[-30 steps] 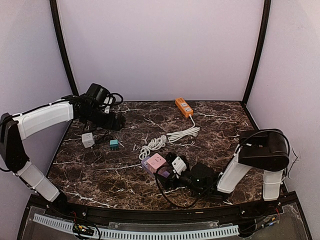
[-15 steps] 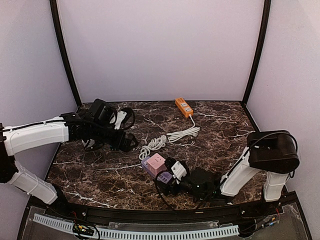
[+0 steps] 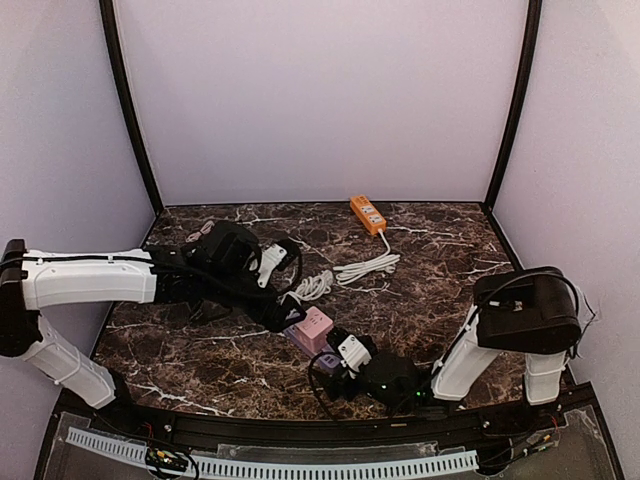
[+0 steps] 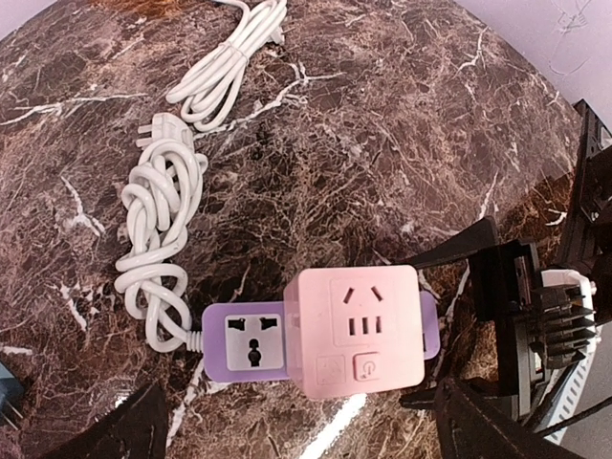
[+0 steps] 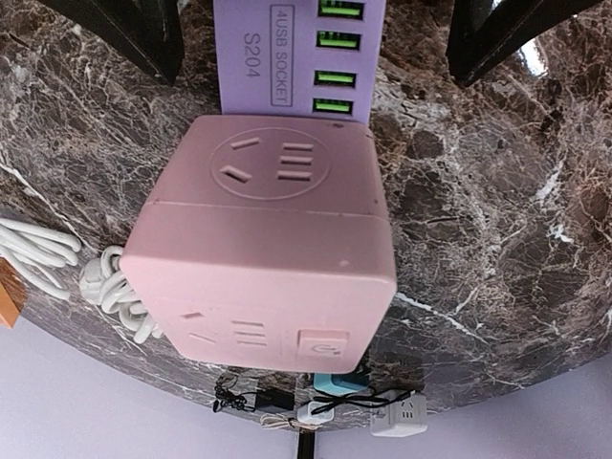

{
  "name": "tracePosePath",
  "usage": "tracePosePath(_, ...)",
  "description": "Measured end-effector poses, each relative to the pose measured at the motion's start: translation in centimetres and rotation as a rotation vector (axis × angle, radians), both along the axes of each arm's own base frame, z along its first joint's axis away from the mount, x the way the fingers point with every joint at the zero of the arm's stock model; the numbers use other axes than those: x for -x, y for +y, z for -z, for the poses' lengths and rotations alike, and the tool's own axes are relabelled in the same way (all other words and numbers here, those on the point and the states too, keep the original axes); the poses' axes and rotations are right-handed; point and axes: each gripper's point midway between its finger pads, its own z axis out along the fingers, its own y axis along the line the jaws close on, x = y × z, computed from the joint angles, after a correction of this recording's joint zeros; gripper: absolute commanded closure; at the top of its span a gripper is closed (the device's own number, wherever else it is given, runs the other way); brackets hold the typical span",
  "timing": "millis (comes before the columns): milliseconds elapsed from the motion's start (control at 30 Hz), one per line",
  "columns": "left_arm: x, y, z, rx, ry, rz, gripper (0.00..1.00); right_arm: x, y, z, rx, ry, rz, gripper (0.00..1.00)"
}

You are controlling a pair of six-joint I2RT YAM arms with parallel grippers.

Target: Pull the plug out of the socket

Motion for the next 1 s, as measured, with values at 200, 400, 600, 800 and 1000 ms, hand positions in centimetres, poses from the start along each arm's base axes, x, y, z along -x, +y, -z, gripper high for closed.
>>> tracePosePath(200, 0.5, -1.2, 1.6, -0.025, 0.007, 0.043, 0.06, -0.2, -0.4, 1.0, 0.024, -0.002, 0.018, 0.09)
tracePosePath(400, 1.2, -2.0, 3.1, -0.050, 0.024, 0.087, 0.12, -0.2, -0.4, 1.3, 0.025, 0.000, 0.015, 0.28)
tracePosePath(600, 1.7, -2.9, 4.1, -0.074, 0.033, 0.119, 0.13, -0.6, -0.4, 1.5, 0.011, -0.003, 0.011, 0.39)
tracePosePath(800, 1.7, -4.2, 4.6, -0.102, 0.016, 0.148, 0.17, -0.9, -0.5, 1.3, -0.003, -0.002, 0.013, 0.45)
tracePosePath(1000, 1.4, -4.8, 5.7, -0.158, 0.003, 0.158, 0.33, -0.9, -0.4, 1.1, -0.011, -0.002, 0.013, 0.52)
